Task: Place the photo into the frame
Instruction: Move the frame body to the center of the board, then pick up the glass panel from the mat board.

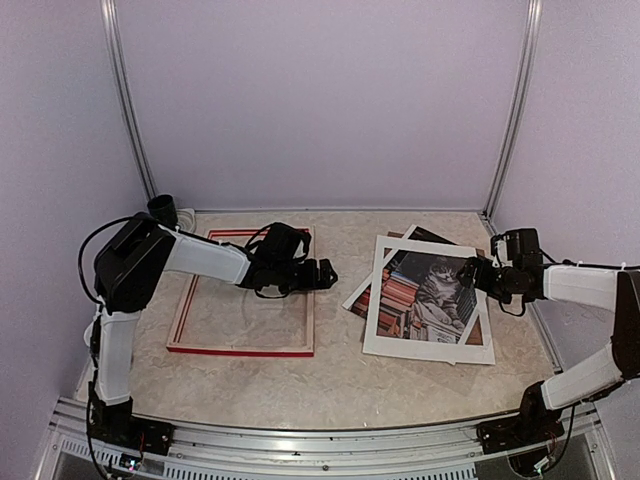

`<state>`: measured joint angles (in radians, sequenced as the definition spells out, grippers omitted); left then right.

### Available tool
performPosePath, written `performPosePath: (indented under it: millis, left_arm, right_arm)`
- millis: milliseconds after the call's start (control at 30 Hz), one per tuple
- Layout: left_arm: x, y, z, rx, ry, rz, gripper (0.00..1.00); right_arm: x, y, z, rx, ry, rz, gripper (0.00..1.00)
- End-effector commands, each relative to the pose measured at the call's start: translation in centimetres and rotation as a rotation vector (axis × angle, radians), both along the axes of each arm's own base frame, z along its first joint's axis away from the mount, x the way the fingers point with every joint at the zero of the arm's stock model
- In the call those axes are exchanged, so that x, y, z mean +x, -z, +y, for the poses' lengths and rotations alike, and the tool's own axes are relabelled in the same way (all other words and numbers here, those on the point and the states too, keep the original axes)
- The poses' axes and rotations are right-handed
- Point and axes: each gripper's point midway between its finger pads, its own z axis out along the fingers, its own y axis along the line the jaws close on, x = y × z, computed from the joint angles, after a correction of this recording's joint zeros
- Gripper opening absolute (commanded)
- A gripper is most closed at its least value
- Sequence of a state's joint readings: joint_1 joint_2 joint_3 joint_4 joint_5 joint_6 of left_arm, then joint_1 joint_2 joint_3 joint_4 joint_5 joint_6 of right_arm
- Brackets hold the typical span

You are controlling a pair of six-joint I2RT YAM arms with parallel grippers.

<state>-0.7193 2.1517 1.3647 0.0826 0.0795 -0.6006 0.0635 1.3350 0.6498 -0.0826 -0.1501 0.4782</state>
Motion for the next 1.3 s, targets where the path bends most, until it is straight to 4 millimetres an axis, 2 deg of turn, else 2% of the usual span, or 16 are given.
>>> performPosePath:
  millis: [0, 167, 267, 400, 567, 800, 933, 1100, 1267]
  left_arm:
    - [-1.1, 0.4, -2.5, -0.019, 0.065, 0.016, 0.99]
    - [-1.2, 0.3, -3.1, -0.007, 0.072, 0.011, 0.99]
    - [-0.9, -0.5, -2.8, 0.000, 0.064, -0.011, 0.99]
    - [-0.2, -3.1, -2.4, 0.003, 0.050, -0.072, 0.99]
    - [0.4, -7.5, -2.6, -0.005, 0.067, -0.161, 0.99]
    - [-1.3, -11.0, -5.7, -0.092, 0.185, -0.198, 0.99]
    - [-2.2, -11.4, -7.7, -0.125, 0.248, -0.194, 0.99]
    - [-2.8, -11.0, -9.9, -0.158, 0.307, -0.171, 0.99]
    - [-3.2, -9.3, -11.4, -0.178, 0.358, -0.133, 0.99]
  right_arm:
    - [-0.1, 0.7, -0.3, -0.016, 0.025, 0.030, 0.99]
    - [0.0, 1.1, -0.4, -0.023, 0.029, 0.046, 0.99]
    - [0.0, 1.3, -0.4, -0.024, 0.033, 0.053, 0.99]
    - [-0.3, 1.4, -1.3, -0.039, 0.082, 0.070, 0.99]
    - [-1.0, 1.4, -2.9, -0.014, 0.181, 0.071, 0.99]
    - [-2.1, 1.8, -5.0, 0.077, 0.303, 0.063, 0.99]
    - [-3.1, 3.1, -4.9, 0.148, 0.319, 0.092, 0.99]
    - [-4.2, 4.5, -4.7, 0.178, 0.333, 0.128, 0.99]
    - [-5.0, 4.8, -4.7, 0.195, 0.352, 0.127, 0.99]
